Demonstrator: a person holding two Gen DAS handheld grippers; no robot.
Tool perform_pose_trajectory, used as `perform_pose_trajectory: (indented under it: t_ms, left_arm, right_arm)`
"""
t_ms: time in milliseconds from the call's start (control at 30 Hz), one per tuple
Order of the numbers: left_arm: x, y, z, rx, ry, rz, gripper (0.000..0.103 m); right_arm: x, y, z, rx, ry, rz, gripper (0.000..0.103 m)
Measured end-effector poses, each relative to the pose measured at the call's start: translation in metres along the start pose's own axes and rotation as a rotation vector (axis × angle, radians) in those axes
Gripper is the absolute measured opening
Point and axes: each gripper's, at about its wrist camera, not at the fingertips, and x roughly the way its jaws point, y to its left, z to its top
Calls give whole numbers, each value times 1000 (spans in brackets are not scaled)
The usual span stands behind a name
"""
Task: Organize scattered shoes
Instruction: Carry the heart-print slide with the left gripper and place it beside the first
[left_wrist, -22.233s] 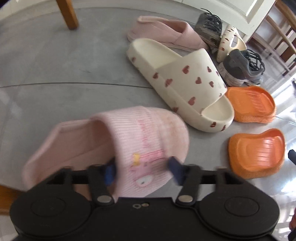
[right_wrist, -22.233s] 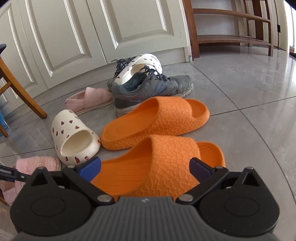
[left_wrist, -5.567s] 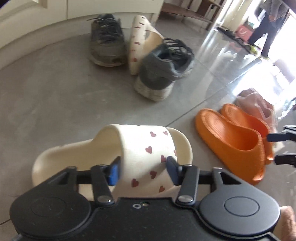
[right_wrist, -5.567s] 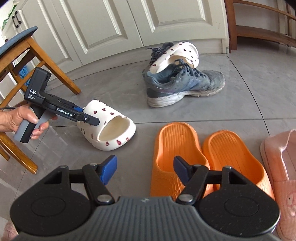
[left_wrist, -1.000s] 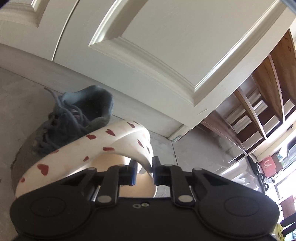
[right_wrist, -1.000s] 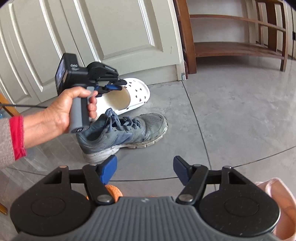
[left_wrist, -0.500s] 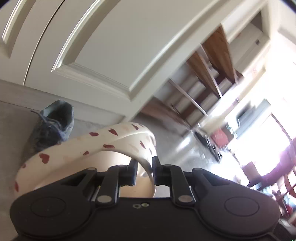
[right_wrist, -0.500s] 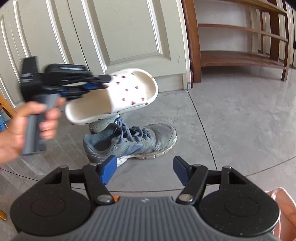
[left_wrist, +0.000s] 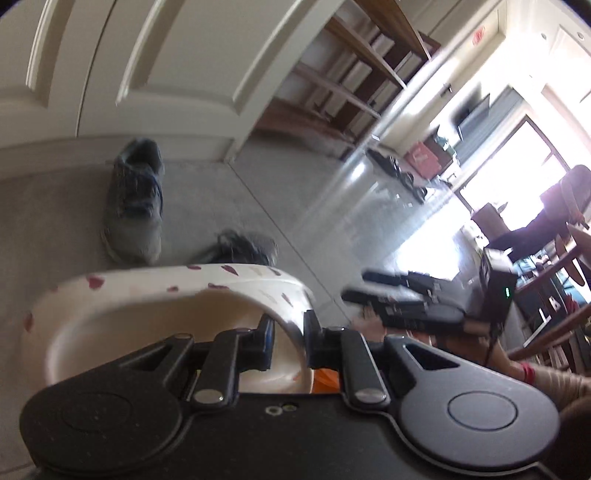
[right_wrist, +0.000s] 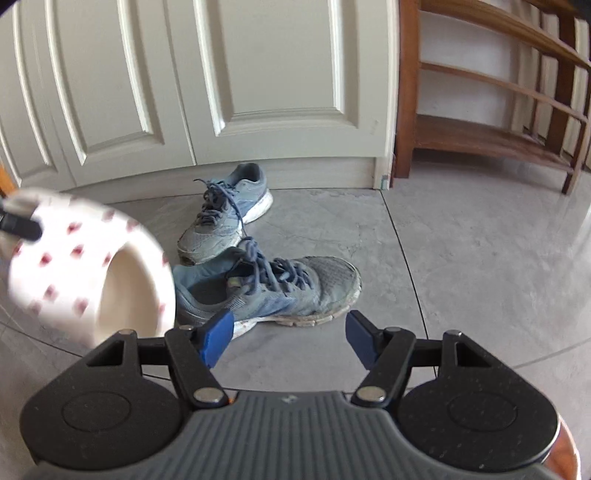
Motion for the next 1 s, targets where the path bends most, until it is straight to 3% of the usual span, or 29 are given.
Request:
perform_pose_trajectory:
  t_ms: [300,433,700,833,900,967,1000]
  left_arm:
    - [51,4,-58,147,313,-79,14]
    - [76,17,-66,231,404,-17,19]
    - [93,28,-49,212,376,-4,28]
    - [91,13,-48,293,373,44,30]
    - [89,13,-47,302,407,25,38]
    - [92,16,-51,276,475,-44,57]
    - [92,18,-55,272,493,-50,59]
  right_arm:
    - [-1,19,0,-44,49,-12,70]
    - [2,26,-6,-53,75,-12,70]
    - [12,33,-12,-55,115,-18,70]
    - [11,34,-11,-59,111,-24,70]
    - [9,33,-11,-56,112,-28,70]
    - [8,31,-11,-51,115,-31,70]
    - [6,30,-12,-49,115,-32,70]
